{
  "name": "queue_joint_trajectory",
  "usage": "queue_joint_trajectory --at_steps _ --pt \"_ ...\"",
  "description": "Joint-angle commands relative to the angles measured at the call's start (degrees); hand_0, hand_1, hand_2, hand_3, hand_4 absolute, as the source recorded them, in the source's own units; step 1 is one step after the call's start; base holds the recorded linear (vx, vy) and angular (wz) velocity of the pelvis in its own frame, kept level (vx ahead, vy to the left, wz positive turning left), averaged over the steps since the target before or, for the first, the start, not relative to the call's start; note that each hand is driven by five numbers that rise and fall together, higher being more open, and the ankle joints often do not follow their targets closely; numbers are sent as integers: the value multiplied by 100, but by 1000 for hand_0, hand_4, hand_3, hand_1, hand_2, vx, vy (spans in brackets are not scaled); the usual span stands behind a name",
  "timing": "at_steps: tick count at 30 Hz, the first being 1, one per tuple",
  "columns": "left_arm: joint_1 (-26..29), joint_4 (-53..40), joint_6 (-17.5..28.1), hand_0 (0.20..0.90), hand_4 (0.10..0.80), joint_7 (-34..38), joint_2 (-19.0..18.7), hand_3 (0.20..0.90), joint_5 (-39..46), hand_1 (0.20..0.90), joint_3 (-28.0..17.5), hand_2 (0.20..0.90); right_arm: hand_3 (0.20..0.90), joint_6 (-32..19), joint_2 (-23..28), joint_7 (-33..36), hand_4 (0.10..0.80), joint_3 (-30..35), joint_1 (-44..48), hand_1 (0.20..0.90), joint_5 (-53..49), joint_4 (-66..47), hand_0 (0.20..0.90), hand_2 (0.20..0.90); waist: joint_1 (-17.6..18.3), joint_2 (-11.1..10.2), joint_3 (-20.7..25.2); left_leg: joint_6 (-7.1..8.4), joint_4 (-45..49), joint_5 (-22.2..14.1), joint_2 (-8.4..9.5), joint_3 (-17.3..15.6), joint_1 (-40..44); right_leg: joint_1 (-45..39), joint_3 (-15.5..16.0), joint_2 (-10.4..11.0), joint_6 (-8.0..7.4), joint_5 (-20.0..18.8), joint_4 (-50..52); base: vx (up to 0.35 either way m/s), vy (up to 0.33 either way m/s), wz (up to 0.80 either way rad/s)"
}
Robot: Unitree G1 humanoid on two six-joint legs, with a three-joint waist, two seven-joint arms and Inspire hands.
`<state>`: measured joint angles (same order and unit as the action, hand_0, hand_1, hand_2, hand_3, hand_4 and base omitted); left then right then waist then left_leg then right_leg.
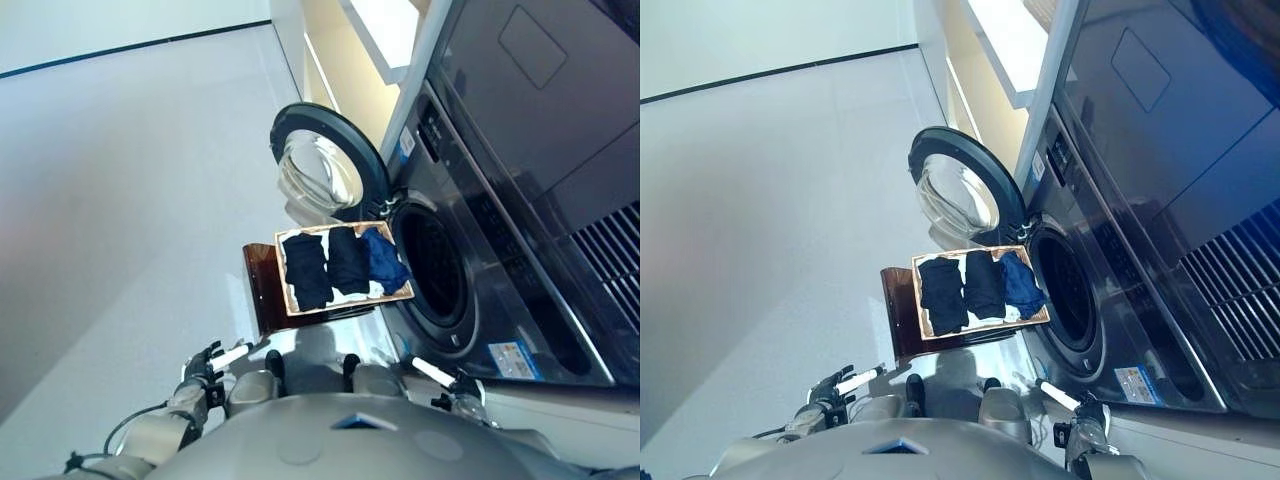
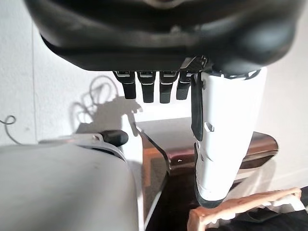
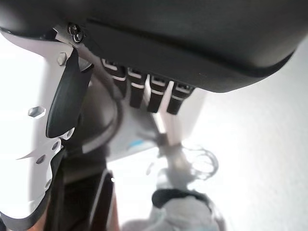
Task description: Pick up the clothes and place them into the washing machine
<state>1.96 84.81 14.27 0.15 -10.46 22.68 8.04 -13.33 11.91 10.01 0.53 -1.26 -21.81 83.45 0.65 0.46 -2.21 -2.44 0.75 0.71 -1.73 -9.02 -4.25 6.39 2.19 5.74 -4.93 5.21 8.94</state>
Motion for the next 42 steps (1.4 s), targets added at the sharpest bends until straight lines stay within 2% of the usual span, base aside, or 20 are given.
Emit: queue_joint_trajectory --at_steps 1,8,11,13,15,16,17,20,21,23,26,28,33,34,35,38,42 --pt "134 74 265 900 800 48 -98 900 -133 900 -63 900 900 -168 135 108 800 39 276 900 59 -80 900 900 -85 -141 100 292 -24 -2 77 95 -221 -932 -63 383 -253 -227 -495 139 94 -1" --pt "4 185 227 900 800 -8 -72 900 -219 900 -127 900 900 -157 126 79 800 79 250 900 72 -75 900 900 -126 -197 204 187 18 -187 246 129 -111 -1058 -54 543 -371 -561 -560 106 72 1" --pt "-44 204 222 900 800 -18 -112 900 -226 900 -168 900 900 -162 133 80 800 89 271 900 66 -104 900 900 -123 -192 247 86 12 -299 407 145 -79 -942 -101 669 -457 -857 -275 81 123 3" --pt "-24 186 219 900 800 -16 -148 900 -238 900 -164 900 900 -176 160 89 800 68 324 900 58 -156 900 900 -119 -135 169 -4 38 -363 446 184 -46 -676 -189 654 -414 -953 297 15 142 4" --pt "48 161 216 900 800 -5 -215 900 -232 900 -144 900 900 -212 165 95 800 5 443 900 19 -261 900 900 -56 -65 -55 -94 113 -410 446 227 -15 -249 -247 511 -314 -1028 988 -49 111 1" --pt "53 163 216 900 800 -5 -214 900 -232 900 -147 900 900 -212 166 95 800 4 448 900 19 -260 900 900 -59 -68 -59 -94 119 -414 448 222 -20 -233 -254 513 -313 -1015 1014 -23 106 -1" --pt "119 140 233 900 800 16 -261 900 -227 900 -97 900 900 -245 171 124 800 -20 501 900 -29 -347 900 900 2 12 -230 -111 178 -441 423 260 29 67 -186 410 -218 -869 1214 28 74 -7" --pt "133 127 255 900 800 31 -288 900 -209 900 -49 900 900 -270 142 119 800 -61 504 900 -36 -408 900 900 47 50 -306 -67 147 -459 369 256 118 267 -22 374 -126 -516 840 61 -4 -9" --pt "178 102 293 900 800 63 -308 900 -177 900 4 900 900 -273 133 149 800 -84 529 900 -36 -457 900 900 83 2 -401 6 129 -505 346 283 175 423 -1 490 -172 -638 247 104 -118 -2" --pt "254 71 326 900 800 117 -330 900 -111 900 39 900 900 -250 141 190 800 -89 575 900 -10 -472 900 900 153 -69 -518 85 182 -580 326 353 204 635 -133 671 -261 -1037 -287 80 -140 -9" --pt "249 107 332 900 800 108 -368 900 -59 900 -45 900 900 -239 129 187 800 -117 545 900 53 -480 900 900 163 -196 -527 146 227 -639 298 371 259 518 -146 679 -319 -1105 -451 64 -112 13" --pt "247 139 347 900 800 124 -386 900 47 900 -123 900 900 -251 131 208 800 -165 540 900 82 -565 900 900 128 -287 -457 237 117 -541 183 400 244 441 -100 569 -308 -1103 -556 55 -194 39" --pt "341 17 456 900 800 221 -398 900 129 900 -65 900 900 -395 236 414 800 -420 757 900 311 -1244 900 900 106 -270 -531 349 19 -375 37 538 2 623 45 470 -253 -1012 -469 -40 -116 12" --pt "341 17 456 900 800 221 -398 900 129 900 -65 900 900 -393 235 418 800 -420 756 900 313 -1249 900 900 109 -270 -523 350 23 -376 37 540 -10 634 46 471 -252 -1009 -463 -117 -73 7" --pt "390 -126 545 900 800 273 -405 900 236 900 -27 900 900 -464 312 545 800 -574 804 900 493 -1925 900 900 115 -248 -631 365 30 -318 12 585 -160 798 59 449 -231 -991 -390 -114 -56 7" --pt "434 -307 665 900 800 320 -396 900 384 900 75 900 900 -507 478 737 800 -751 867 900 843 -2896 900 900 122 -196 -766 381 31 -220 20 642 -417 1017 112 463 -228 -993 -325 -113 -42 7" --pt "513 -444 755 900 800 386 -338 900 522 900 262 900 900 -509 657 868 800 -980 1165 900 1157 -3096 900 900 82 -123 -874 413 -32 -92 9 691 -650 1209 186 514 -244 -1030 -323 -53 -18 15"
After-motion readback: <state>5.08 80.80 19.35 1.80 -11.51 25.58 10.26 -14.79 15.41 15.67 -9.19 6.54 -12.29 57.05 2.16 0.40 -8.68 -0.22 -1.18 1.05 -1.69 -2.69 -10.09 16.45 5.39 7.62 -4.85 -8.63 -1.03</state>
